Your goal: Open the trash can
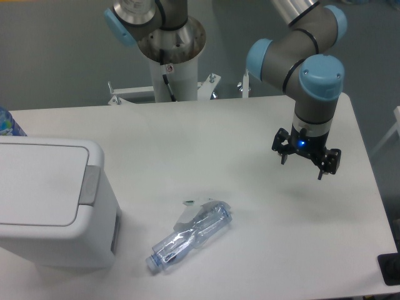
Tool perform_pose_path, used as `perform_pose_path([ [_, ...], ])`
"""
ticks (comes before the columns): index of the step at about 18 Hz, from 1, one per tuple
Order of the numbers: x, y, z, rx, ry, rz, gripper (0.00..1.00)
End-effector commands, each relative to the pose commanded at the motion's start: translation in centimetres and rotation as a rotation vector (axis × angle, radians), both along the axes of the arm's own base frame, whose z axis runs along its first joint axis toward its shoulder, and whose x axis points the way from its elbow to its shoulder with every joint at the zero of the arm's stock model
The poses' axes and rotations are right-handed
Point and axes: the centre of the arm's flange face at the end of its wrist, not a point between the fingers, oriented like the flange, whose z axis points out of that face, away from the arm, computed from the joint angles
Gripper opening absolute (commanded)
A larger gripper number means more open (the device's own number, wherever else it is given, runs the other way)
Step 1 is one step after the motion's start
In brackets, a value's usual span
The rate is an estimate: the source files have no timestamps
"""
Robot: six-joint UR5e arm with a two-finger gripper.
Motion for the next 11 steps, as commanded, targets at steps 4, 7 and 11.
perform_pose_path([
  [4,0.1,0.2,0.2,0.008,-0.005,-0.002,1.00],
  [7,0.3,0.3,1.2,0.054,-0.021,0.003,1.00],
  [11,2.0,1.9,2.3,0.167,-0.074,0.095,1.00],
])
